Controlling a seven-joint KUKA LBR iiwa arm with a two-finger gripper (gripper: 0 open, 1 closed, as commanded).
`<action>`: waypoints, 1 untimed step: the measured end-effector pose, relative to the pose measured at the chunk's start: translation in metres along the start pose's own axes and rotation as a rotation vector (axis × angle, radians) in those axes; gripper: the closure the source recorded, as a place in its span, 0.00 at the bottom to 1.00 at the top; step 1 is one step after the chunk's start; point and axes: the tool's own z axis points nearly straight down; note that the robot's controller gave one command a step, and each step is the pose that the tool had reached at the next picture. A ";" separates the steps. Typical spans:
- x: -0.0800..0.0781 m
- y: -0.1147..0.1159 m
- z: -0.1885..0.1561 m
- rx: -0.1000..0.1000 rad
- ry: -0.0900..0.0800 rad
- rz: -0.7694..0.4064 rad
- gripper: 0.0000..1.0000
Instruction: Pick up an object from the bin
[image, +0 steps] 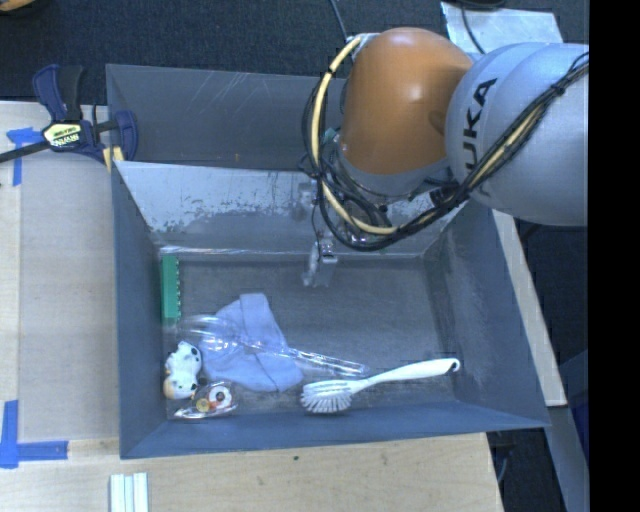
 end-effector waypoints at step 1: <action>-0.001 0.000 -0.004 0.000 -0.008 0.002 0.00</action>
Offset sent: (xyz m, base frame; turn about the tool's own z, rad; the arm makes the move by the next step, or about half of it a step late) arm -0.0689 0.0779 -0.1531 0.1427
